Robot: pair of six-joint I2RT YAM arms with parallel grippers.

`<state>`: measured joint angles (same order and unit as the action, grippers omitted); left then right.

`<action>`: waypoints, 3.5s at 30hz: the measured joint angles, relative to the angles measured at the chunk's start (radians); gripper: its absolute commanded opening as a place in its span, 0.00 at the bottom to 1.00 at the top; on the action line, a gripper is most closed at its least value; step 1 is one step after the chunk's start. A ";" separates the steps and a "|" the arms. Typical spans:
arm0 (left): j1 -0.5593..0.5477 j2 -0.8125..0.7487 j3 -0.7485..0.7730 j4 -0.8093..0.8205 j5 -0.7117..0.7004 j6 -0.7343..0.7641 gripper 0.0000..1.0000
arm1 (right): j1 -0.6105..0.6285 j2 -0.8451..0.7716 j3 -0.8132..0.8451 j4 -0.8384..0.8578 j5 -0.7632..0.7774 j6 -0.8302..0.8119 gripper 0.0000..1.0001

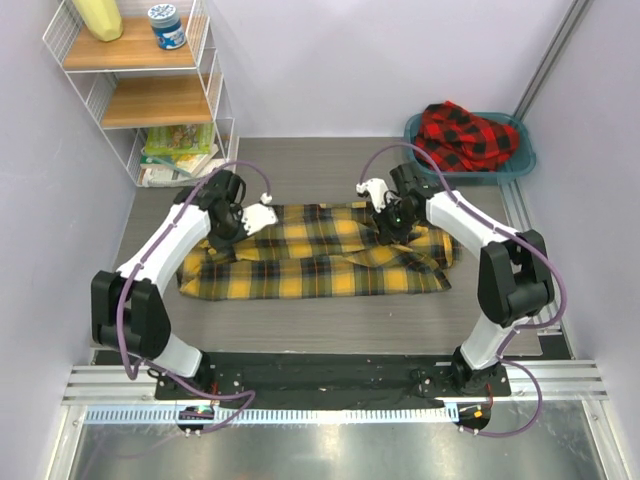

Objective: Fold and stack the long sleeve shirts
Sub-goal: Fold the shirt

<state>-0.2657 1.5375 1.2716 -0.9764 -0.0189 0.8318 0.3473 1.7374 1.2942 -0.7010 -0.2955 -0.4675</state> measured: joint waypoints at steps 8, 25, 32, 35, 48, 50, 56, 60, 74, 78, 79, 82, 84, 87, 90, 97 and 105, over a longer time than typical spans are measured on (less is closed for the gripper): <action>0.019 -0.075 -0.303 0.093 -0.061 0.146 0.05 | 0.022 -0.038 -0.062 -0.043 -0.027 0.003 0.77; 0.133 -0.034 -0.029 0.012 0.197 0.039 0.47 | -0.002 -0.076 0.075 -0.140 -0.087 0.093 0.25; 0.123 0.043 -0.024 0.016 0.239 -0.059 0.58 | 0.016 -0.071 -0.001 -0.139 -0.054 0.092 0.46; 0.102 0.047 -0.058 0.023 0.243 -0.088 0.59 | 0.016 -0.071 -0.063 -0.143 -0.008 0.071 0.49; -0.035 0.139 -0.133 0.096 0.174 -0.151 0.09 | 0.000 -0.025 -0.115 -0.044 0.233 0.026 0.01; -0.046 0.148 -0.125 0.103 0.167 -0.157 0.05 | -0.012 -0.014 -0.116 -0.029 0.253 0.029 0.01; -0.079 0.140 -0.080 0.153 0.127 -0.177 0.00 | -0.064 -0.013 -0.116 -0.011 0.248 0.052 0.01; -0.100 0.135 -0.064 0.186 0.096 -0.178 0.22 | -0.122 0.000 -0.093 -0.023 0.196 0.071 0.02; -0.106 0.182 -0.060 0.175 0.092 -0.195 0.49 | -0.174 0.068 -0.004 -0.109 0.042 0.108 0.38; -0.105 0.245 -0.044 0.166 0.112 -0.206 0.28 | -0.174 0.062 0.023 -0.140 0.012 0.113 0.49; -0.105 0.258 -0.039 0.162 0.120 -0.212 0.17 | -0.174 0.057 0.027 -0.146 0.003 0.117 0.50; -0.105 0.276 -0.017 0.145 0.137 -0.222 0.06 | -0.174 0.035 0.043 -0.164 -0.032 0.132 0.49; -0.105 0.276 0.003 0.130 0.146 -0.228 0.04 | -0.170 0.023 0.060 -0.169 -0.057 0.145 0.49; -0.105 0.276 0.072 0.092 0.154 -0.233 0.02 | -0.162 0.013 0.085 -0.167 -0.084 0.163 0.47; -0.105 0.276 0.138 0.086 0.152 -0.245 0.02 | -0.154 0.010 0.094 -0.163 -0.100 0.180 0.42; -0.104 0.316 0.132 0.113 0.089 -0.248 0.22 | -0.092 0.003 0.084 -0.121 -0.115 0.233 0.31; 0.004 0.348 0.059 0.154 -0.016 -0.250 0.58 | 0.048 0.023 0.052 -0.011 -0.060 0.283 0.20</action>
<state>-0.2619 1.8854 1.3304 -0.8227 -0.0353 0.5819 0.3950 1.7599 1.3460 -0.7124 -0.3553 -0.1844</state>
